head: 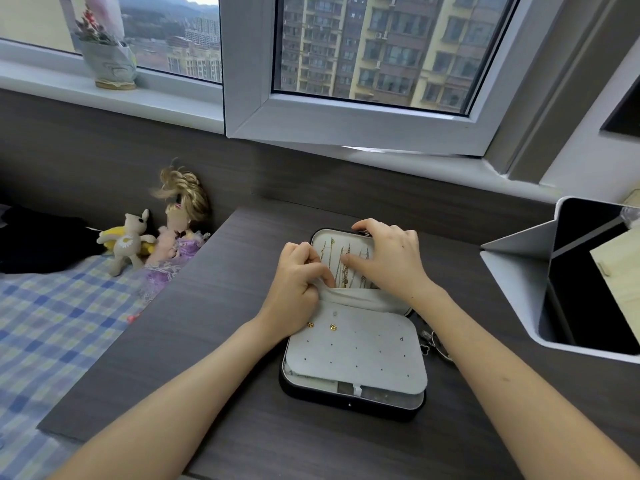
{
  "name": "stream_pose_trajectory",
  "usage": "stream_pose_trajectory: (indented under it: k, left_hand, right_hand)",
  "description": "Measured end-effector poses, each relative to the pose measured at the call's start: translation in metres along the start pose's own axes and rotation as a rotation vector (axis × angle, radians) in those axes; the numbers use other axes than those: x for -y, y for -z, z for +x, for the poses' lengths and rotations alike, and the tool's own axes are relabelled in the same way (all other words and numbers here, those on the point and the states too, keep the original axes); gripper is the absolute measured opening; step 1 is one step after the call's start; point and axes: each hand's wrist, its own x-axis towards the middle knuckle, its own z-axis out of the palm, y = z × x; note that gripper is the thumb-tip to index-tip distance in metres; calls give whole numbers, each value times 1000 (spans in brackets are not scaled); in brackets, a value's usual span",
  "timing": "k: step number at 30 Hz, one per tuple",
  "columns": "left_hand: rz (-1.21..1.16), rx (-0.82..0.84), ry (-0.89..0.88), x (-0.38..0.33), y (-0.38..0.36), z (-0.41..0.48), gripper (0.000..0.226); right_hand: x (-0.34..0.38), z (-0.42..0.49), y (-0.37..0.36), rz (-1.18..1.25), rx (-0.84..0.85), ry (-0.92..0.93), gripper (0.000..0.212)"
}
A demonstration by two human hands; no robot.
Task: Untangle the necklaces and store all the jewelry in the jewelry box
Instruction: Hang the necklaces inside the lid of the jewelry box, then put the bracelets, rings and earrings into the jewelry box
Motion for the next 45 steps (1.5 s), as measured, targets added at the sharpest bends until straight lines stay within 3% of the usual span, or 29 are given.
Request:
stream_pose_trajectory:
  k: [5,9,14,19,25,32,38,41,45]
  left_hand:
    - [4,98,114,-1,-1,1,38]
    - [69,277,240,-2,-1,8,35]
    - [101,462,378,-5,5,23,35]
    - [-217,514,583,-16,28,23,31]
    - [-392,676,591,-16,62,8,47]
    - [-427,549,590,-12,64,1,24]
    - [-599,620,640,-5,65,-5,45]
    - [-610,694,609,-1,72,-6,39]
    - [-559,568,564,-4,64,-3,33]
  right_hand:
    - [-6,-10,11,28,-101,-21,52]
    - [-16,-29,32,60,-139,-23,37]
    - [-43,-65,53,108,-48,-85,13]
    - [-78,-101,63,113,27,-245,13]
    - [-94,-130,58,149,150,-298,9]
    - [-95,-134,49,93,145,-245,6]
    - [-97,-141,49,86,137,-178,6]
    - [-95,-145,47,9,155,-127,12]
    - [-91,-143,47,-167,186,-60,16]
